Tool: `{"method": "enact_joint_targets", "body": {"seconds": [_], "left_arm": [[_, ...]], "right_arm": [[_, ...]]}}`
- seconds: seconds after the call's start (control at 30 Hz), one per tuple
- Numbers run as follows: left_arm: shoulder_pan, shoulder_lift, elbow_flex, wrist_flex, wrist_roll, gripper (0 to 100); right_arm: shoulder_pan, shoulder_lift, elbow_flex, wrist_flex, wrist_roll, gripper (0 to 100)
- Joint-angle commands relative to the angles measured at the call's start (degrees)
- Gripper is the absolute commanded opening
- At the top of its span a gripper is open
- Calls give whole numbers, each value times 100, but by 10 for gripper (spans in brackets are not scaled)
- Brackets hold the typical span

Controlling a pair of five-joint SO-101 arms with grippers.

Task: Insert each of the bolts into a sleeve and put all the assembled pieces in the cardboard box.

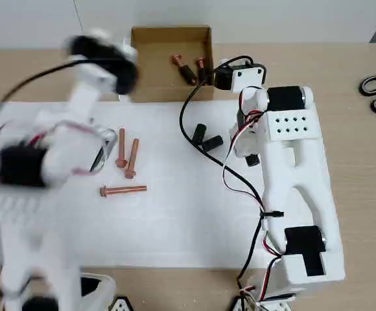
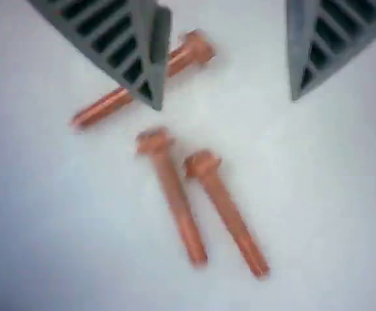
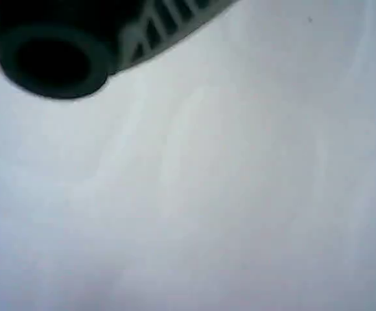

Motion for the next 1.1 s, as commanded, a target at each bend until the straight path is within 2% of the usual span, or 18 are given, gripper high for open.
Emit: {"method": "enact_joint_targets", "body": {"seconds": [0.0,0.03,0.13,0.47,0.57,0.7,0.77,0.9,0.93,1.07], "left_arm": [[-273,-958,31,88,1916,124],[-484,-1116,171,88,2198,126],[-870,-1389,769,79,2286,126],[-941,-2136,3213,53,2699,148],[-905,-2251,3582,-343,2760,137],[-800,-2374,4462,-1565,2787,133],[-730,-2356,4848,-2084,3253,133],[-695,-2347,5358,-2620,5240,137],[-677,-2347,5411,-2699,5547,137],[-404,-2330,5481,-2840,5662,137]], "right_arm": [[13,-286,-229,-4,-79,4],[13,-286,-229,-4,-79,4],[13,-295,-229,13,-79,4],[13,-286,-229,31,-79,4],[13,-286,-229,31,-79,4],[13,-286,-229,31,-88,4],[13,-277,-229,22,-88,4],[13,-277,-229,-4,-132,4],[13,-277,-229,-4,-185,4],[13,-277,-229,-4,-202,4]]}}
